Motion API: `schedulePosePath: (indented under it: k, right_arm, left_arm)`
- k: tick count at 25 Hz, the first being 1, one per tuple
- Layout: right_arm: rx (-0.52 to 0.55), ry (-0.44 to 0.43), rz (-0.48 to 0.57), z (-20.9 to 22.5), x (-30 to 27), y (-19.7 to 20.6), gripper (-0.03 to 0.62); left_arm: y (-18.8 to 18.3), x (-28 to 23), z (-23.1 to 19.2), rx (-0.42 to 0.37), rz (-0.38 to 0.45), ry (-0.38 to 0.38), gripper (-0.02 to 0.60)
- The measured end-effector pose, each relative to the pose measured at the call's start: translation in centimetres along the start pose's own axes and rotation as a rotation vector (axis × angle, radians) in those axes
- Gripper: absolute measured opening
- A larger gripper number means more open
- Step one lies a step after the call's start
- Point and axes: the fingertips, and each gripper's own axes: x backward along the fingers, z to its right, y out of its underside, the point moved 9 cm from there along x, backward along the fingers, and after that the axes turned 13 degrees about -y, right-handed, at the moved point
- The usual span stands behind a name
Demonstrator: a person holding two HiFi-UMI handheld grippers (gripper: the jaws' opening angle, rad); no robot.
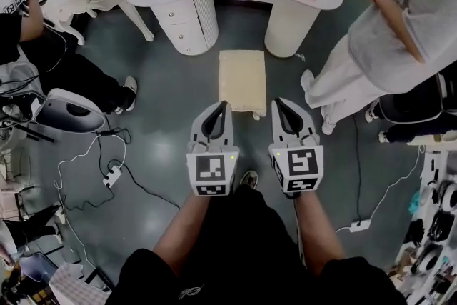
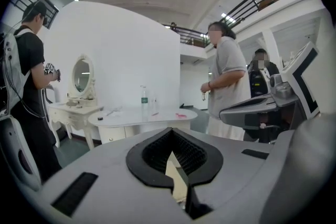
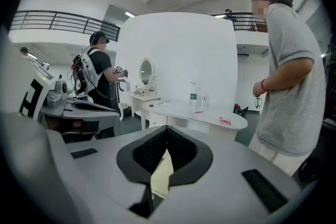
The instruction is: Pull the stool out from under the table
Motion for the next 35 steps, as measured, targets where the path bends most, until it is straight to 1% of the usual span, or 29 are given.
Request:
schedulePosePath:
  k: [7, 11, 14, 19, 29, 35]
  right_arm:
    - [0.014, 0.038, 0.065, 0.2, 2.9, -1.4, 0.006]
    - [-0.003, 0.05, 0.095, 0.4, 4.1, -1.6, 0.006]
    - [-0.01, 0.055, 0.103, 0.9, 4.8, -1.4, 0.006]
    - [-0.012, 0.086, 0.117, 1.4, 5.2, -1.6, 0.006]
    - [-0.012, 0.082, 0.12, 2.0, 5.5, -1.7, 0.006]
    - [-0.005, 0.079, 0.111, 1.8, 5.4, -1.6, 0.006]
  left_arm:
    - [-2.7, 0.8, 1.8, -0.003, 0.063, 0.042, 0.006]
    - [-2.9, 1.3, 3.0, 0.0, 0.07, 0.054, 0.006]
    - [-3.0, 1.3, 3.8, -0.002, 0.072, 0.068, 0.006]
    - [-3.6, 1.3, 4.0, -0.004, 0.093, 0.08, 0.006]
    - [-4.0, 1.2, 4.7, 0.003, 0.102, 0.086, 0.006]
    - [-3.7, 1.3, 4.7, 0.009, 0.097, 0.086, 0.006]
